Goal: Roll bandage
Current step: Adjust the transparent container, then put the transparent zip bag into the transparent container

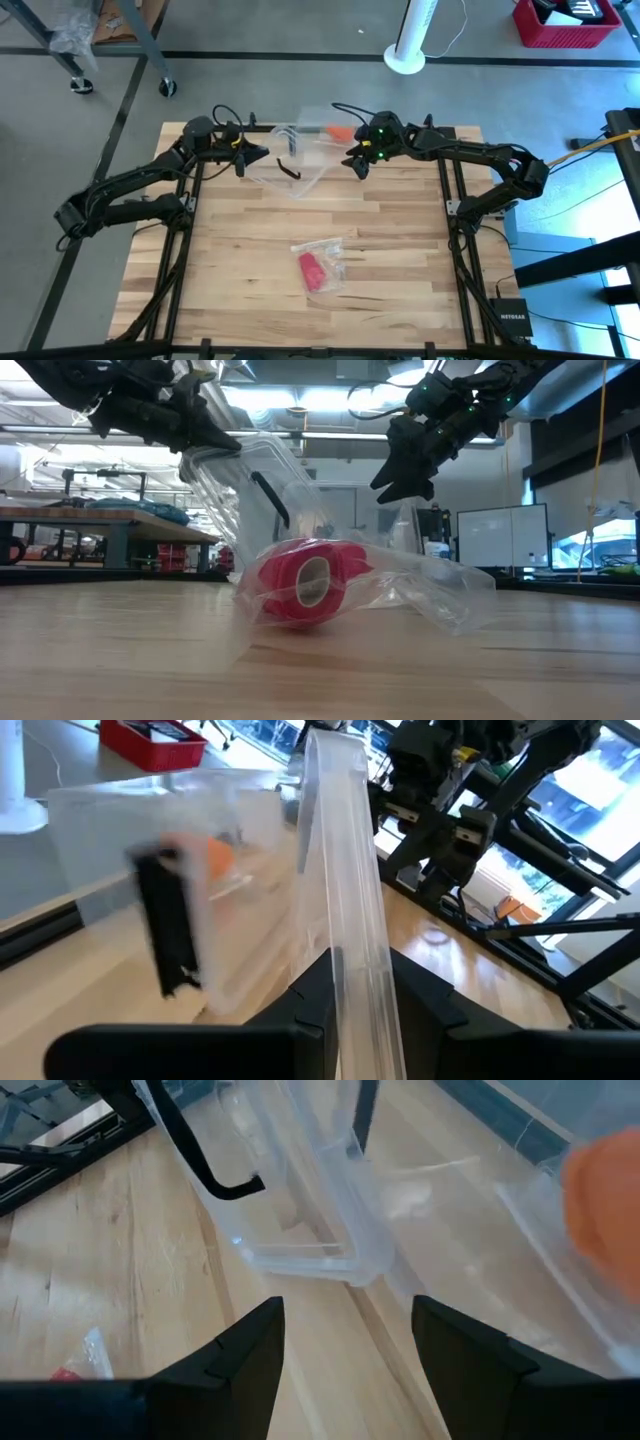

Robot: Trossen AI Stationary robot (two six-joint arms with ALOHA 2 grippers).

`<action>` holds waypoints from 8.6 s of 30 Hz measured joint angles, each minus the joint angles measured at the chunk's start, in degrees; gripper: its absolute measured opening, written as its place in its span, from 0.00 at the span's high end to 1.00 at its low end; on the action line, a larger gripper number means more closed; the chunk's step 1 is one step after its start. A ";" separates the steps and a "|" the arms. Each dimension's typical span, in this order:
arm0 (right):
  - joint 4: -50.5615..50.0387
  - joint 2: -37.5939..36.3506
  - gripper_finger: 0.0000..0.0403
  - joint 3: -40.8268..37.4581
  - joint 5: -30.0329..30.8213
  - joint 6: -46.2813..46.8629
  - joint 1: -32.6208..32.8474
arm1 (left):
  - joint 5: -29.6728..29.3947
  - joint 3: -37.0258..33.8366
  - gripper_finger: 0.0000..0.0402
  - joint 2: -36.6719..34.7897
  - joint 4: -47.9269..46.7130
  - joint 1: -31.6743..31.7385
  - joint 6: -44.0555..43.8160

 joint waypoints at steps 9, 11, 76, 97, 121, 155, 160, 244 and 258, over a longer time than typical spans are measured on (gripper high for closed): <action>0.09 -0.02 0.45 0.00 0.08 0.00 0.00 | -0.34 0.00 0.86 0.00 -0.61 0.05 0.26; 0.07 -0.02 0.45 0.00 0.07 0.00 0.00 | -0.36 0.00 0.86 0.00 -0.61 0.05 0.26; -30.92 8.42 0.94 24.76 16.12 -37.55 -3.08 | 1.33 12.76 0.86 -24.42 -13.50 0.07 8.34; -20.06 16.74 0.71 25.42 17.63 -46.91 -7.19 | -1.71 12.72 0.86 -21.95 -17.42 0.07 13.33; -55.74 8.85 0.29 46.75 13.61 -27.93 11.23 | -6.24 12.59 0.87 -32.08 -42.99 -5.32 20.90; -5.91 4.03 0.29 0.22 19.54 3.55 44.76 | -38.04 7.17 0.67 -7.07 -47.88 -42.20 8.71; -5.96 4.65 0.29 0.20 19.34 3.61 44.59 | -36.08 8.30 0.56 -5.60 -50.00 -42.15 6.54; 5.44 10.47 0.98 19.63 33.46 -29.32 4.68 | -55.81 13.16 0.53 -7.16 -33.35 -38.04 31.54; 10.35 18.17 0.98 19.59 34.81 -22.89 3.22 | -55.55 13.14 0.53 -7.14 -33.14 -36.60 32.55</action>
